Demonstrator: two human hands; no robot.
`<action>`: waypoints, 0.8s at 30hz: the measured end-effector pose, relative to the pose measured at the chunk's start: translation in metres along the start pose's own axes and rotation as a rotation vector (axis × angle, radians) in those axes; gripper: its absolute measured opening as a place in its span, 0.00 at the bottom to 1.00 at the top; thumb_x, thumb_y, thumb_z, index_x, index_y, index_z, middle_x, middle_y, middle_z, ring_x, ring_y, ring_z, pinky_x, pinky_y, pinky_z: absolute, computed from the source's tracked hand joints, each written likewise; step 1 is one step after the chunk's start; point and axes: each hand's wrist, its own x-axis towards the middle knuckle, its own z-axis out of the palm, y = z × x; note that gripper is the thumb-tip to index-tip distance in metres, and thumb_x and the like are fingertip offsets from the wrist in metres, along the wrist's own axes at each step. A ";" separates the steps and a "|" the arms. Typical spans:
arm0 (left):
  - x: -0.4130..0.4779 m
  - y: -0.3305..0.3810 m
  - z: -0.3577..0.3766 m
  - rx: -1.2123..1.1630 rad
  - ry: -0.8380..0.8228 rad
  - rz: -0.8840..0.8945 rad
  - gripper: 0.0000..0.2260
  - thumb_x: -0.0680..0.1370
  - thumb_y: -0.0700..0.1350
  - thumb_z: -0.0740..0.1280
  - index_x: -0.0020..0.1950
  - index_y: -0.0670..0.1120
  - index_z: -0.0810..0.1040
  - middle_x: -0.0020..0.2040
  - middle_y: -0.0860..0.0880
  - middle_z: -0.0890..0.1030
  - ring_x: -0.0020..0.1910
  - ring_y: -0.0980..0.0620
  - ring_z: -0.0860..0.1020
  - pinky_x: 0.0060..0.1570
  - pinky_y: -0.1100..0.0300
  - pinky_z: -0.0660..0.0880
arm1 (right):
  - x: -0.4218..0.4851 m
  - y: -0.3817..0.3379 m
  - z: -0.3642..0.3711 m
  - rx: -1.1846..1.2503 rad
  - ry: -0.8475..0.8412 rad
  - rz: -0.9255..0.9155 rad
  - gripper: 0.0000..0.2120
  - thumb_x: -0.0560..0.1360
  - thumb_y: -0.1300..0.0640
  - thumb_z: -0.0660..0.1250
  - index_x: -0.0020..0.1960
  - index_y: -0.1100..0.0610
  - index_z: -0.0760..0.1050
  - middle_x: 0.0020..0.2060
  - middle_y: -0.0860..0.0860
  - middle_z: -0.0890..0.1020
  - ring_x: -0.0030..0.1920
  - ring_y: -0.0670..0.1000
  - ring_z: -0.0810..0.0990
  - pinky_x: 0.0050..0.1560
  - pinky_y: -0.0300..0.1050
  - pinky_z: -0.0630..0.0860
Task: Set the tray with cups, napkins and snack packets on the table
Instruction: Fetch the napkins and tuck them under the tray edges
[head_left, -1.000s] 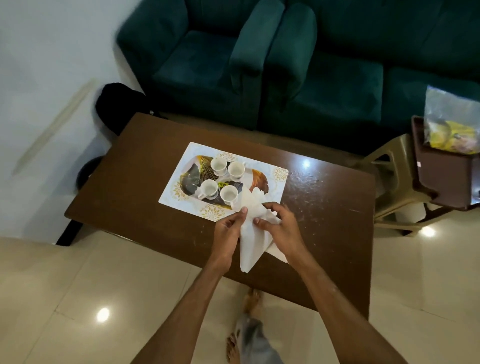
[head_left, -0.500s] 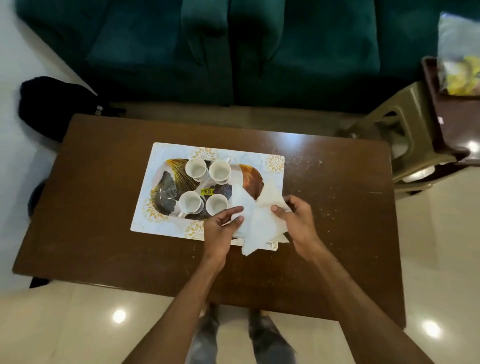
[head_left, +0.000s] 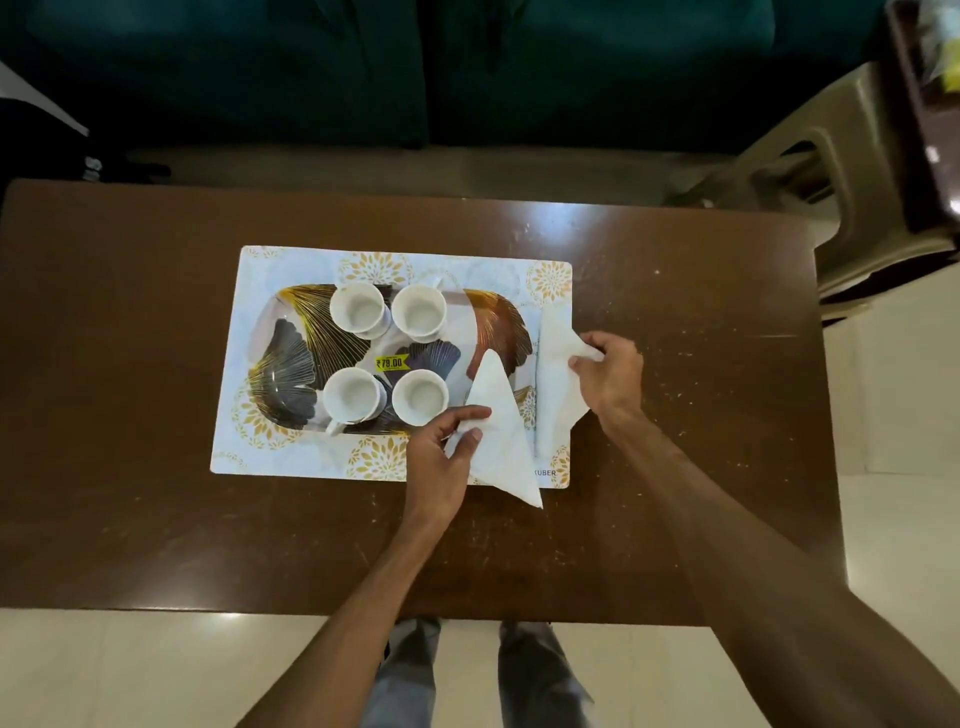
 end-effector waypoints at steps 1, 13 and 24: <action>-0.001 0.000 0.000 -0.005 0.003 0.004 0.13 0.78 0.34 0.70 0.51 0.53 0.85 0.55 0.58 0.84 0.57 0.64 0.78 0.60 0.56 0.78 | 0.000 0.000 0.004 -0.018 0.008 -0.027 0.12 0.75 0.66 0.71 0.58 0.59 0.82 0.55 0.53 0.85 0.51 0.50 0.82 0.52 0.46 0.81; -0.008 0.013 -0.003 -0.085 0.005 -0.020 0.13 0.78 0.35 0.70 0.52 0.53 0.85 0.55 0.58 0.85 0.59 0.58 0.80 0.60 0.47 0.80 | -0.023 0.000 0.018 -0.139 0.088 -0.145 0.17 0.73 0.63 0.74 0.61 0.58 0.78 0.57 0.54 0.84 0.55 0.53 0.83 0.54 0.46 0.79; -0.009 0.012 -0.008 -0.103 0.022 -0.040 0.11 0.78 0.35 0.70 0.54 0.49 0.85 0.56 0.56 0.84 0.60 0.58 0.80 0.63 0.48 0.79 | -0.016 -0.003 0.023 -0.051 0.069 -0.131 0.13 0.72 0.65 0.75 0.54 0.58 0.80 0.51 0.53 0.84 0.46 0.50 0.82 0.47 0.47 0.82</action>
